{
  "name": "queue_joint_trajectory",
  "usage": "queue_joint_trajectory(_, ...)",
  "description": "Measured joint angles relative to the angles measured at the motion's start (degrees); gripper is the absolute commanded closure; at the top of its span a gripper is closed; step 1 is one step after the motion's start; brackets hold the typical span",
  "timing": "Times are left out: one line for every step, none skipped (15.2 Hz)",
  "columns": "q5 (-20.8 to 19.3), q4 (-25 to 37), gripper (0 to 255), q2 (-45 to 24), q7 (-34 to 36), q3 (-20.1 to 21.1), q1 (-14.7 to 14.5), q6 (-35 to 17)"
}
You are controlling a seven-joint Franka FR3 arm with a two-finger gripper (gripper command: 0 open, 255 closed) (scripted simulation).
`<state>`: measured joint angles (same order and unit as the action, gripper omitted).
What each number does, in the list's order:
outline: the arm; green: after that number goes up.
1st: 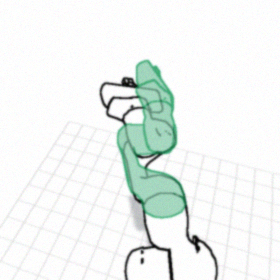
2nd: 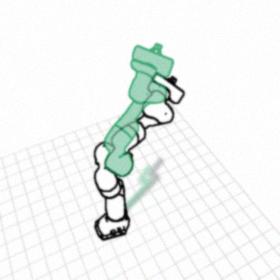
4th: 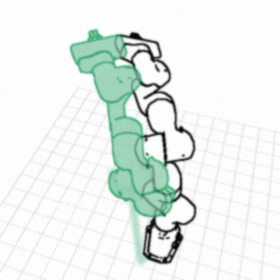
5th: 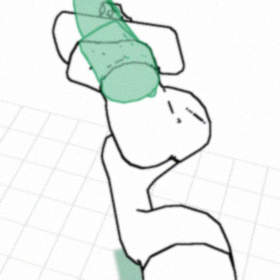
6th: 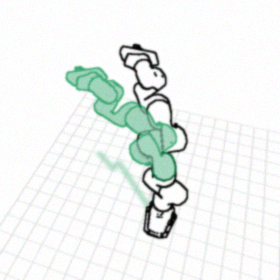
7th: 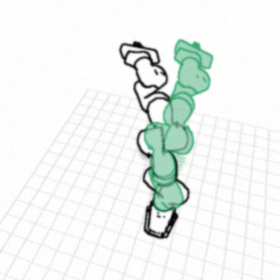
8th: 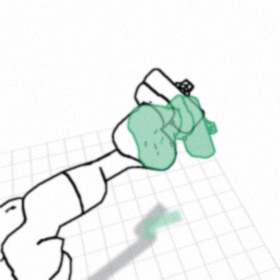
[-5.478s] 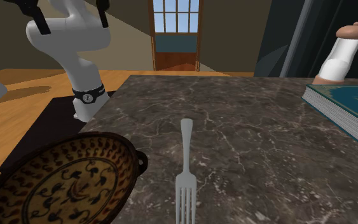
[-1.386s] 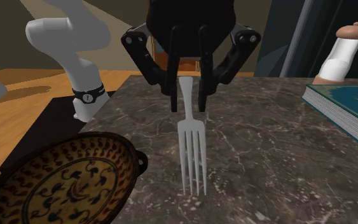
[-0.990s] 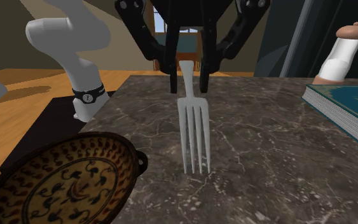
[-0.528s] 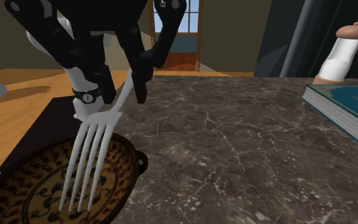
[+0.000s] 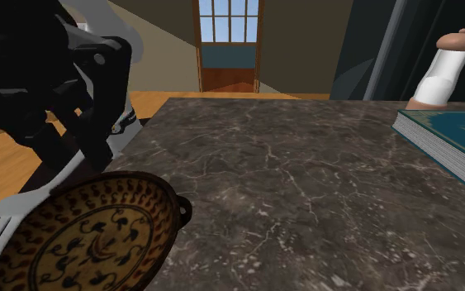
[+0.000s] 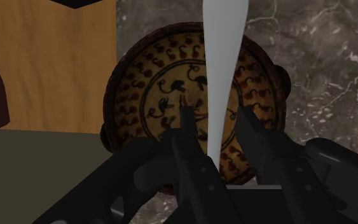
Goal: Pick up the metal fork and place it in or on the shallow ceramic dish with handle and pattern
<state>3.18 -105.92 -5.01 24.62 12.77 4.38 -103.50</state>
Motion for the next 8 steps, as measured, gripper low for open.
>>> queue_joint_trajectory(0.0,-0.6,255,-0.1,-0.1,0.0,0.0,-0.7)
queue_joint_trajectory(0.0,-1.2,255,-0.1,-0.1,0.0,0.0,-1.4)
queue_joint_trajectory(-0.1,-1.6,255,-0.5,-0.1,0.0,0.0,-2.1)
queue_joint_trajectory(-0.1,-2.2,255,-0.5,-0.2,0.0,0.0,-2.7)
queue_joint_trajectory(-0.1,-2.9,255,-0.7,-0.3,-0.1,0.0,-3.5)
queue_joint_trajectory(-0.2,-3.2,255,-1.1,-0.2,0.0,0.0,-4.3)
queue_joint_trajectory(-0.2,-3.7,255,-1.2,-0.2,0.0,0.0,-4.9)
queue_joint_trajectory(-0.2,-3.9,255,-1.3,-0.3,-0.1,0.0,-5.2)
